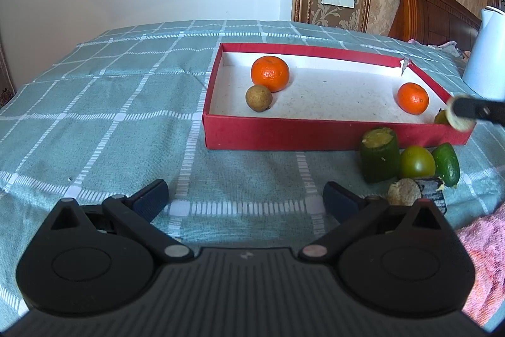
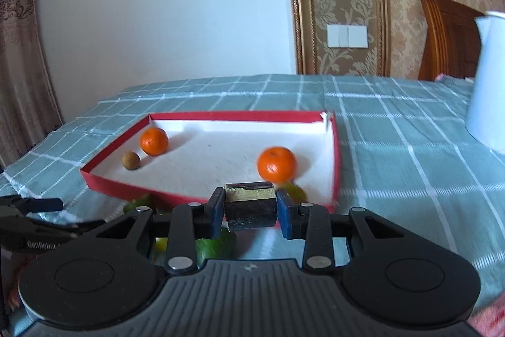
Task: Organize fruits
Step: 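Carry the dark piece into the box and open the right tool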
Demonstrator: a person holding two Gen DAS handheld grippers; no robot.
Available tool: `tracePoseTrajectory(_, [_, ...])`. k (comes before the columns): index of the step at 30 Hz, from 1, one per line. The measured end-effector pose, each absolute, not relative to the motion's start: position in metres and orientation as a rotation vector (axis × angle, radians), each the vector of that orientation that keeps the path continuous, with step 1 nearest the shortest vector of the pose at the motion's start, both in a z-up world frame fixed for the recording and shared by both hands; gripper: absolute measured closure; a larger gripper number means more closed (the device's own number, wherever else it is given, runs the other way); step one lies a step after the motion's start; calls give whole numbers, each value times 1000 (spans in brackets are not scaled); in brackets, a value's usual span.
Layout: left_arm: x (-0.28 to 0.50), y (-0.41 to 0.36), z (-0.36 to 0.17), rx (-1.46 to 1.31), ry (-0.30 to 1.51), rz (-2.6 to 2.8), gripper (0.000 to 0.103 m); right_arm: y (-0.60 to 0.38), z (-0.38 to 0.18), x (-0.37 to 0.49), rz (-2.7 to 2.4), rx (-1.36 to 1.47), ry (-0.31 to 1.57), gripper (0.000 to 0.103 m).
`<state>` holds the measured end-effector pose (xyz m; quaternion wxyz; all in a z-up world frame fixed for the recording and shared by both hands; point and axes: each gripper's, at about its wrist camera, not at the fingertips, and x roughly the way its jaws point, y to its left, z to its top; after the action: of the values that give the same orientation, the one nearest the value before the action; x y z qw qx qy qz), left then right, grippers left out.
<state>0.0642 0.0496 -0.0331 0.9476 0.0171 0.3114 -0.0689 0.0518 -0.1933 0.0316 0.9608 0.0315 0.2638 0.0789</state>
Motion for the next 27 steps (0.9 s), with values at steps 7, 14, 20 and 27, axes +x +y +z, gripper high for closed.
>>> tracePoseTrajectory(7, [64,50,-33,33,633,-141,0,-169,30,96,175,-11,548,69])
tracePoseTrajectory(14, [64,50,-33,33,633,-141,0,-154,16,129,181,-39,603,69])
tracePoseTrajectory(20, [64,50,-33,33,633,-141,0,-147,9,140,178,-62,630,69])
tracePoseTrajectory(27, [64,50,-33,33,633,-141,0,-143,4,145,162,-80,651,69])
